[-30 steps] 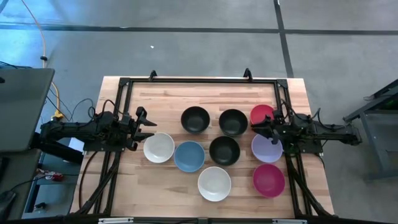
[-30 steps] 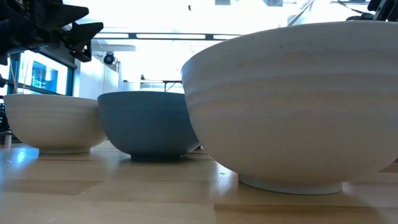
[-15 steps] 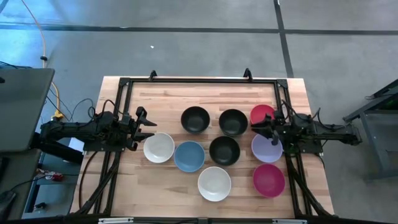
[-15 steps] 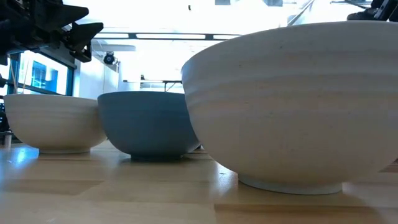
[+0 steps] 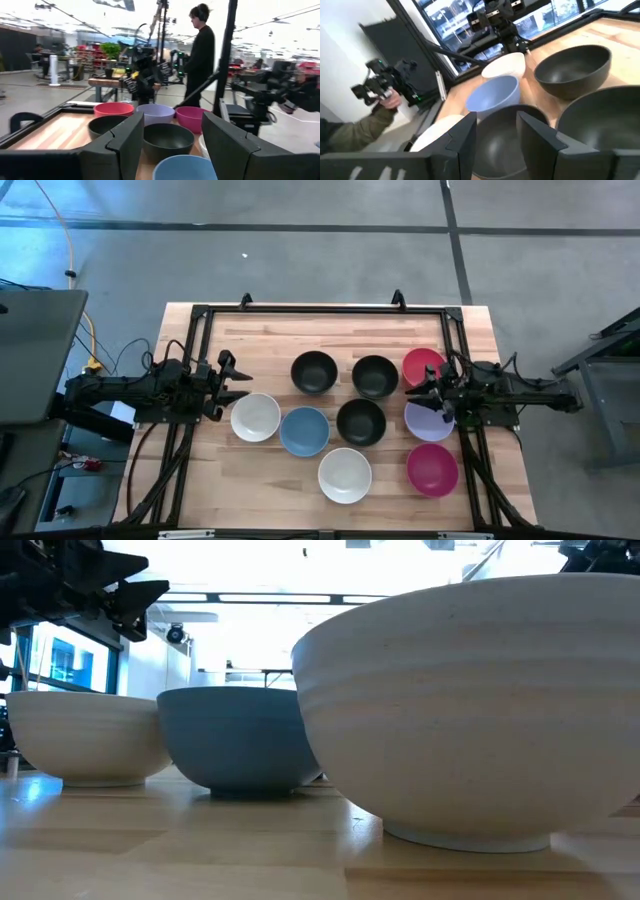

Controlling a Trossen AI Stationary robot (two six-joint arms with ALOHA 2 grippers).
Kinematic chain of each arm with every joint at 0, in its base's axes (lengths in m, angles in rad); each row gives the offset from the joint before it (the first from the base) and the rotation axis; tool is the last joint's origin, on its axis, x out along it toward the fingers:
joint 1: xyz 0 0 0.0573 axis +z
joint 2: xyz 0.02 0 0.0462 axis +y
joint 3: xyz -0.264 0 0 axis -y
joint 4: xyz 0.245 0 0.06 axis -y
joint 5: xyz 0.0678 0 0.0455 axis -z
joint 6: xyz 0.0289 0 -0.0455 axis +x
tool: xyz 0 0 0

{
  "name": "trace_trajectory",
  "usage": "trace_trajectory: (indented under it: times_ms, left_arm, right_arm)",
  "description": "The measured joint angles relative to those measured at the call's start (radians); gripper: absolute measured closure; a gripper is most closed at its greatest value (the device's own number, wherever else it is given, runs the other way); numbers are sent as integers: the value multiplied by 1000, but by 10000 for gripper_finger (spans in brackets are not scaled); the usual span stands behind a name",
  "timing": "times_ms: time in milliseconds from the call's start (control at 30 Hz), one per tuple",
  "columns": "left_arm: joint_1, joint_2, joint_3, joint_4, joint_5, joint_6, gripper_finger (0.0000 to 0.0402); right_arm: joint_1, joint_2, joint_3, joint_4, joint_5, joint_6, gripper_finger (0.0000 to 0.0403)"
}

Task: Nest bowls inside each other
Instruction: Stack the orange bowl on the bottom black bowl

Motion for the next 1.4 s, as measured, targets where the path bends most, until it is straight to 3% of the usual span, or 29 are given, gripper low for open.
trace_trajectory:
  times_ms: [333,600,767,933,1133,1400]
  left_arm:
    - [0,45,0,-12,-58,-10,213]
    - [0,167,31,-31,-89,-32,213]
    - [0,265,129,-77,-46,-28,213]
    - [-1,385,242,-168,-27,16,213]
    - [-1,537,365,-259,-62,69,213]
    - [0,653,470,-313,-107,144,213]
  right_arm:
    - [0,389,302,-98,28,-247,272]
    - [0,767,689,-463,67,-429,272]
    - [0,917,920,-673,115,-495,272]
    - [-5,1017,1102,-863,242,-504,272]
    - [-83,1138,1220,-1086,346,-428,272]
    - [-224,1270,1229,-1288,373,-400,272]
